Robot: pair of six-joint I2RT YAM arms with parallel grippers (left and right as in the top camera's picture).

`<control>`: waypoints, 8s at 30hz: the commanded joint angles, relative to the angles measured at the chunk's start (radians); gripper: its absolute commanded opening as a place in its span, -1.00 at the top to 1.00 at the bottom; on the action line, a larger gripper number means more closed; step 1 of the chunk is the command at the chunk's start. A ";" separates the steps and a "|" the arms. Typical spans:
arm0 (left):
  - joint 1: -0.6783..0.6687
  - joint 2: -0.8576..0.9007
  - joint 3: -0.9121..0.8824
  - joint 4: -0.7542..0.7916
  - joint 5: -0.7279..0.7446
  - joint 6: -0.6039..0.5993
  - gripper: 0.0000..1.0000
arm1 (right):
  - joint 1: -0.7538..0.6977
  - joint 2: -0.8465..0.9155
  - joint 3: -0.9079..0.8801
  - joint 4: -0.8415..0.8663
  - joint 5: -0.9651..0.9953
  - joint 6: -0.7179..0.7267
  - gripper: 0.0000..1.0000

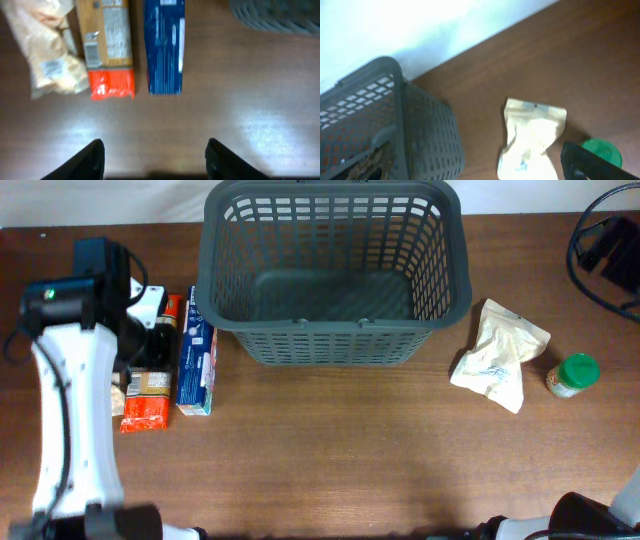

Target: Pack container

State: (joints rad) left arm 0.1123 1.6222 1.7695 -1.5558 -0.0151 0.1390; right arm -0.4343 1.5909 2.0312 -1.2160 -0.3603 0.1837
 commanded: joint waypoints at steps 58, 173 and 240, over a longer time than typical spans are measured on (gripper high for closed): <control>0.002 0.680 -0.005 0.261 0.155 0.108 0.96 | -0.045 0.003 0.005 -0.038 0.294 0.012 -0.98; 0.217 0.631 0.061 0.307 0.016 0.147 -0.94 | -0.045 0.003 0.005 -0.038 0.294 0.012 -0.98; -0.523 0.626 0.962 0.150 0.116 1.118 0.96 | -0.045 0.003 0.005 -0.038 0.294 0.012 -0.98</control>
State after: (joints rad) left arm -0.4046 2.1590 2.7609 -1.4254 0.1177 1.2392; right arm -0.4736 1.5917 2.0300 -1.2560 -0.0753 0.1875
